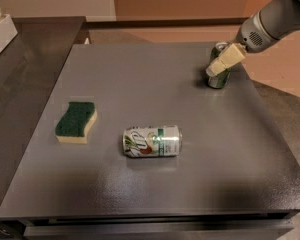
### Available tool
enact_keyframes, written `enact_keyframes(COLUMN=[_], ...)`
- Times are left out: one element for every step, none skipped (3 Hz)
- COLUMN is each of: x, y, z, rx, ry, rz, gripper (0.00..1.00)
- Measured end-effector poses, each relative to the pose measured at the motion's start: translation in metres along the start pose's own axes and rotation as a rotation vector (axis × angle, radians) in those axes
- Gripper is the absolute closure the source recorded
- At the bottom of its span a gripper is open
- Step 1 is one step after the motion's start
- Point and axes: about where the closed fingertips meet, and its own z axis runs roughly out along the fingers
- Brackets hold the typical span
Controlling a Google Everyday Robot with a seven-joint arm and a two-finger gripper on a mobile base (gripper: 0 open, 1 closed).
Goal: Move green can near 7up can
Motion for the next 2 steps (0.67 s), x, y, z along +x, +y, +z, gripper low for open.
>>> enact_keyframes(x=[0.0016, 0.0], y=[-0.0034, 0.001], z=[0.0051, 0.0004], rx=[-0.01, -0.027], ry=[0.0, -0.003], rz=[0.012, -0.007], gripper=[0.49, 0.72])
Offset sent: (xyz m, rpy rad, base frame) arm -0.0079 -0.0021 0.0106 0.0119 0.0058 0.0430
